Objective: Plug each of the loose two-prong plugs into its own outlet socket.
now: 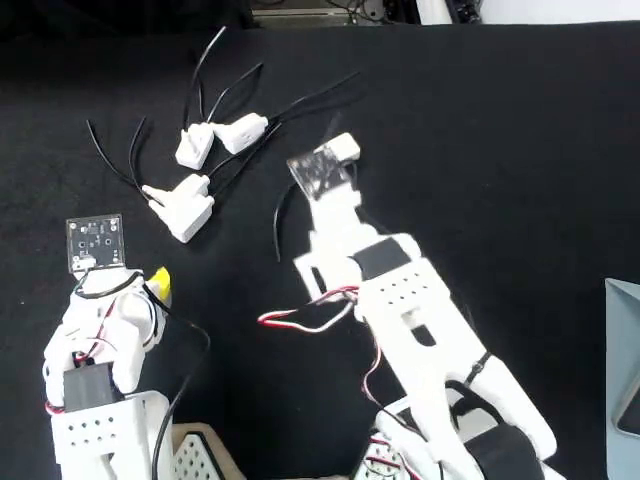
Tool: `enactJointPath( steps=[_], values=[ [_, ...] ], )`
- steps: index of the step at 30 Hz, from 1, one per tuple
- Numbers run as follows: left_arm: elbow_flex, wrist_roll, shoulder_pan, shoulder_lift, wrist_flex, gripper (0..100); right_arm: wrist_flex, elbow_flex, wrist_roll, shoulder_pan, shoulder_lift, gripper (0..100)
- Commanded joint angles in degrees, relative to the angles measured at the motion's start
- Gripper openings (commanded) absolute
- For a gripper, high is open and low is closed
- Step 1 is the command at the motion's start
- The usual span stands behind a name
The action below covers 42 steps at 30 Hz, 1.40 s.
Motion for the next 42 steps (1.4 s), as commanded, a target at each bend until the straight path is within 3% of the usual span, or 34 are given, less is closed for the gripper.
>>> enactJointPath(
  steps=[1, 7, 12, 17, 21, 26, 37, 42],
  values=[
    [0.4, 0.4, 0.8, -0.4, -0.7, 22, 1.8, 2.3, 5.5, 3.1, -0.3, 1.2],
    [1.5, 0.4, 1.2, -0.4, -1.1, 22, 5.0, 4.5, 11.3, 4.7, 0.9, 1.5],
    [1.5, 0.4, 1.2, -0.4, -1.1, 22, 7.1, 4.1, 11.4, 4.6, 2.4, 2.2],
    [1.5, 0.4, 1.2, -0.4, -1.1, 22, 7.3, 4.1, 11.3, 4.5, 5.0, 11.6],
    [1.5, 0.4, 1.2, -0.4, -1.1, 22, 6.9, 2.9, 10.4, 4.5, 7.0, 11.3],
    [1.5, 0.4, 1.2, -0.4, -1.1, 22, 7.2, -0.5, 3.9, 4.6, 9.5, 11.3],
    [1.6, 0.4, 1.2, -0.4, -1.1, 22, 3.6, -0.9, 3.6, 5.4, 13.4, 10.9],
    [2.2, 0.4, 1.2, -0.4, -1.6, 22, 3.5, -1.2, 3.9, 5.4, 12.4, 1.4]
  ],
)
